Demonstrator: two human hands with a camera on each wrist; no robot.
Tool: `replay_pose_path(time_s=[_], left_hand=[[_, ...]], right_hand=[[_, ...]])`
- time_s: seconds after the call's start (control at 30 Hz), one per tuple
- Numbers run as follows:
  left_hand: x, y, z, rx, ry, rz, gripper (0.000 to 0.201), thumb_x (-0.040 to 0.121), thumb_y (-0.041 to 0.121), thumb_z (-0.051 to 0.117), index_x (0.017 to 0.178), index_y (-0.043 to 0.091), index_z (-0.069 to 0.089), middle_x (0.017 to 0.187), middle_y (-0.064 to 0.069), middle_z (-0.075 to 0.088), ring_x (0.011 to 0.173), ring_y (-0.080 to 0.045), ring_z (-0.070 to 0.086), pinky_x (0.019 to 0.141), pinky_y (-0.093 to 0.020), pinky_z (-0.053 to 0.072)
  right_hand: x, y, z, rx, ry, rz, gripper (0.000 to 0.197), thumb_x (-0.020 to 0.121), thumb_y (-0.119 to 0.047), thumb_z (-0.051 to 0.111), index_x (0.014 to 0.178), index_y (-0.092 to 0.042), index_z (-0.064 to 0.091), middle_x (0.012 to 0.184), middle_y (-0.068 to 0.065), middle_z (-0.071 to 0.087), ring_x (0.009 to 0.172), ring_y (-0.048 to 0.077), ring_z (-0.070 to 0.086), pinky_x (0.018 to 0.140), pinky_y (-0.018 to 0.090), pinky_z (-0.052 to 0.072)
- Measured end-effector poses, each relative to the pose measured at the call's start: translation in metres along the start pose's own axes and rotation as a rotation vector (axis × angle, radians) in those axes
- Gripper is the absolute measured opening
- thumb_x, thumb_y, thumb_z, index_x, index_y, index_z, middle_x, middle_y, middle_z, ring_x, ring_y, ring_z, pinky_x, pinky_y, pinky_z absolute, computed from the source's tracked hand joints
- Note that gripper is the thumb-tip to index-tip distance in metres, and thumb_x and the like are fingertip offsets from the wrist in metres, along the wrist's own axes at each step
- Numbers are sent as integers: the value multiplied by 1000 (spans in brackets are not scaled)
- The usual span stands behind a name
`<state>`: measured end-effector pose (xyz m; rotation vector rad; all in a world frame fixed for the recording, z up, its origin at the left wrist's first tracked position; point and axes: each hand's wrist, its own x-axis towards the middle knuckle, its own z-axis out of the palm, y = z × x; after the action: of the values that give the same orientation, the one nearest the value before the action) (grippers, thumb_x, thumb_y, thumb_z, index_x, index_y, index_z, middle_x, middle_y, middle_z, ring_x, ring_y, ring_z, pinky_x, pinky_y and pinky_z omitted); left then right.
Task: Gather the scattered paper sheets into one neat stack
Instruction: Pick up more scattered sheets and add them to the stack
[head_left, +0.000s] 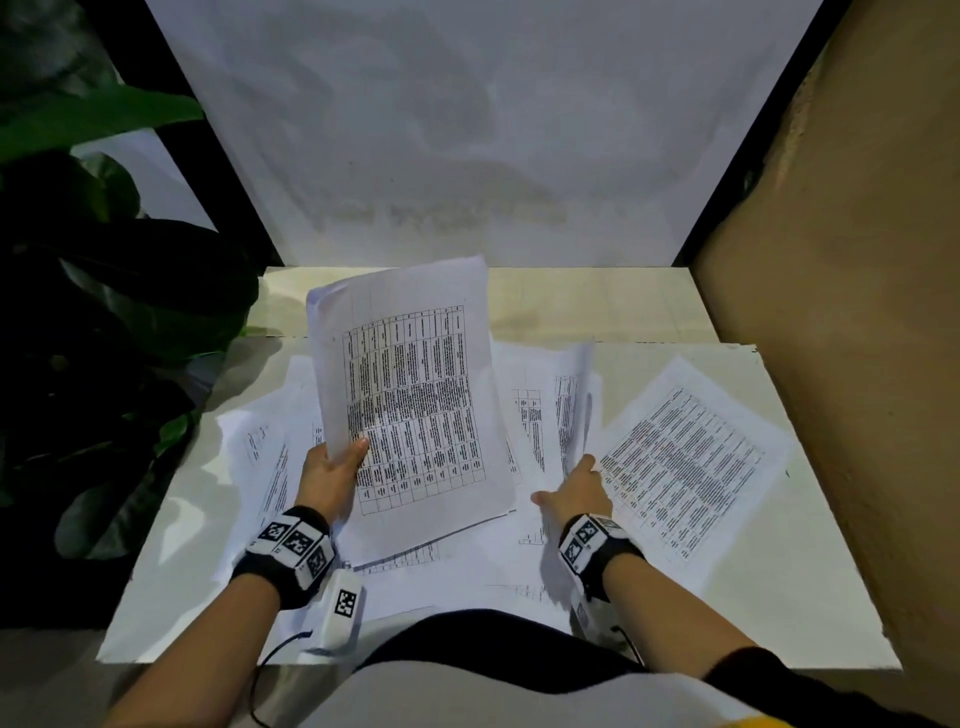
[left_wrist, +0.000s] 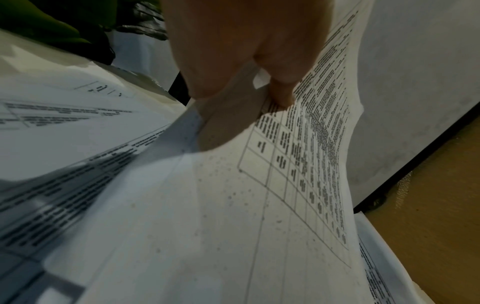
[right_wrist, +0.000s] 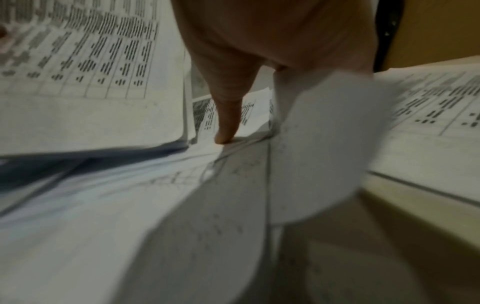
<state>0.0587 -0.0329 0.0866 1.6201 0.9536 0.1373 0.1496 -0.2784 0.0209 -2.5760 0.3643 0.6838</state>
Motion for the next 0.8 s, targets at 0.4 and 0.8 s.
replay_pose_path(time_s=[0.4,0.8], left_hand=[[-5,-4,-7,-38,14,-6,20,87,29,55,72,21,43,69,-5,46,66,-20,44,67,-35,44],[-13,5,11,-32,-57,18,17,86,31,55,75,21,46,69,-5,46,64,-18,43,59,-31,43]], right_hand=[[12,33,-60,396,-27,38,46,81,-11,65,119,8,50,119,23,60,107,36,59,85,35,47],[3,54,-156,551,433,-72,35,84,-10,59,111,12,56,113,31,60,102,40,57,82,37,44]])
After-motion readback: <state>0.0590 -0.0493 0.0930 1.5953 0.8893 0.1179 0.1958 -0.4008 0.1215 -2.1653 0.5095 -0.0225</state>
